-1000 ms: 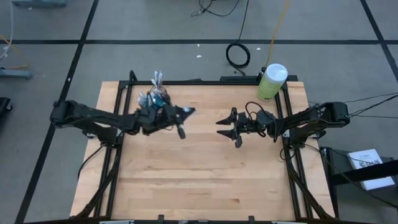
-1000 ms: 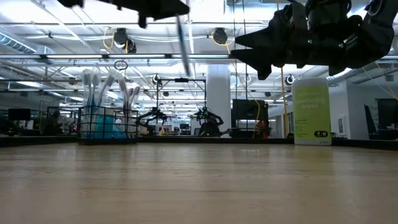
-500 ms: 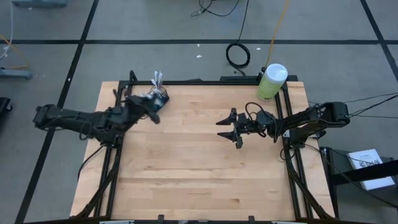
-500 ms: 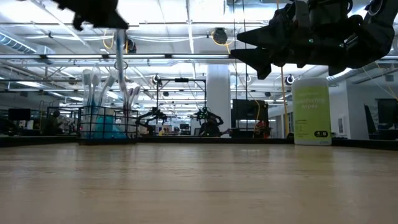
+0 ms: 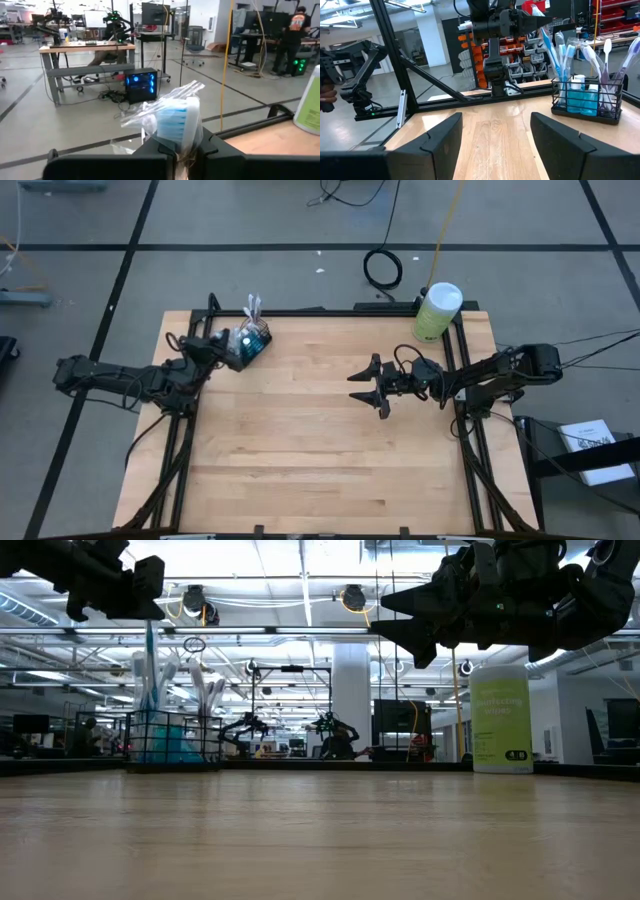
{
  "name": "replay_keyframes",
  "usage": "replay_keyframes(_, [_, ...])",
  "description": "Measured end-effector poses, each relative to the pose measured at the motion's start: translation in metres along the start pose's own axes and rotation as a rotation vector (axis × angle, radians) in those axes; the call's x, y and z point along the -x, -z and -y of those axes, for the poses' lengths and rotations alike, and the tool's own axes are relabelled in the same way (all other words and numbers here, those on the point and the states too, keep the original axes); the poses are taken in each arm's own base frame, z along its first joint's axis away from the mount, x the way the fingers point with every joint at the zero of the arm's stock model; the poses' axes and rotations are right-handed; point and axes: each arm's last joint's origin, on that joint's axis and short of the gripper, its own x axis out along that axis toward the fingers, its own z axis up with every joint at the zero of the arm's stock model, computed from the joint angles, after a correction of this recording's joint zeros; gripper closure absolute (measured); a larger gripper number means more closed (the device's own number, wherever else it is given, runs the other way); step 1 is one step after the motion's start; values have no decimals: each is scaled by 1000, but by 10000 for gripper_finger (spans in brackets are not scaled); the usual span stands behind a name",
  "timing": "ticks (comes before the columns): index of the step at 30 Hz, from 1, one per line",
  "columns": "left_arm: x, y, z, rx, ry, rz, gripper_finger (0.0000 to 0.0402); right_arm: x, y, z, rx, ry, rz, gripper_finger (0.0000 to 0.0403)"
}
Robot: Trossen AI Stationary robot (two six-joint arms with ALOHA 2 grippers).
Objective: Pick & Place toothbrushing station
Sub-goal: Put the blue toothbrush into the left compartment of the wire organizer
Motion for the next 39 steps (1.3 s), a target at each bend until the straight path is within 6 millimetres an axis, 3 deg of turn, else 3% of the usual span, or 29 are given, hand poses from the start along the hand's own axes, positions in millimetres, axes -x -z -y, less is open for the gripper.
replay_keyframes(14, [-9,23,-7,66,-47,-120,392,0,0,0,0,1,-1,177])
replay_keyframes(21, [-20,36,-2,53,-78,-181,378,0,0,0,-1,4,0,177])
replay_keyframes(27, [-31,49,3,15,-100,-248,391,0,0,0,0,4,0,179])
replay_keyframes(32, [-39,58,6,17,-131,-289,374,0,0,0,0,5,0,179])
replay_keyframes(39, [-45,66,11,5,-130,-323,385,0,0,0,-1,5,-1,179])
